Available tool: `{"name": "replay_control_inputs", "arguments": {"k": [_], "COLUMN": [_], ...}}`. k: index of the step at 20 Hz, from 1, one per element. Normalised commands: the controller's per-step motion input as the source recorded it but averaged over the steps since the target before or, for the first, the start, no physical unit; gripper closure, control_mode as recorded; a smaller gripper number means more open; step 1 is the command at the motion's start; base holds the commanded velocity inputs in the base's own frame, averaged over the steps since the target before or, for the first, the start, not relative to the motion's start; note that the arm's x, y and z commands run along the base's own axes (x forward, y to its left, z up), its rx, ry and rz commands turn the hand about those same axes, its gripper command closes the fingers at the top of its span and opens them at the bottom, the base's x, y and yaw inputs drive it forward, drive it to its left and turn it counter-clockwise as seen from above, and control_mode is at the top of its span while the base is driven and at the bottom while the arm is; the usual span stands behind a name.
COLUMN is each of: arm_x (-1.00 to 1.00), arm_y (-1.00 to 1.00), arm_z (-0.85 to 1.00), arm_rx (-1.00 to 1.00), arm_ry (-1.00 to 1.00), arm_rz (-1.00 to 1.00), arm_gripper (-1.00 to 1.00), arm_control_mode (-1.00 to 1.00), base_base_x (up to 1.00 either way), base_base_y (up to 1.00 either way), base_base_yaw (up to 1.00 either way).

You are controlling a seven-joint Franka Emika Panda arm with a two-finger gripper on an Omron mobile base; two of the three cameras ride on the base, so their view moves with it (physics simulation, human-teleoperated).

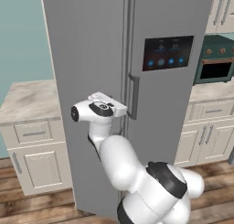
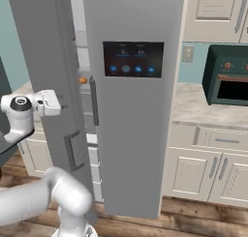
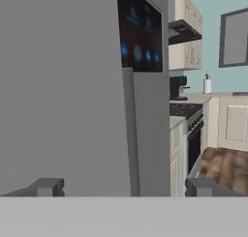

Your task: There's a steak in the fridge that needs to be moved to the freezer for freezing. Pick up the steak from the fridge, place it on any shelf in the freezer, and close the fridge and freezer doors when done.

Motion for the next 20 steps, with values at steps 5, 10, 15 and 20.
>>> {"name": "replay_control_inputs", "arguments": {"k": [5, 10, 15, 20], "arm_x": [0.39, 0.49, 0.39, 0.26], "arm_y": [-0.21, -0.41, -0.39, -0.55], "arm_z": [0.09, 0.0, 0.03, 0.01], "arm_rx": [0.0, 0.03, 0.05, 0.07], "arm_ry": [0.0, 0.0, 0.0, 0.0], "arm_rz": [0.0, 0.01, 0.05, 0.03], "arm_gripper": [-1.0, -1.0, -1.0, -1.0], "arm_control_mode": [-1.0, -1.0, -1.0, -1.0], "base_base_x": [0.0, 0.0, 0.0, 0.0], "base_base_y": [0.0, 0.0, 0.0, 0.0], "base_base_yaw": [0.0, 0.0, 0.0, 0.0]}}
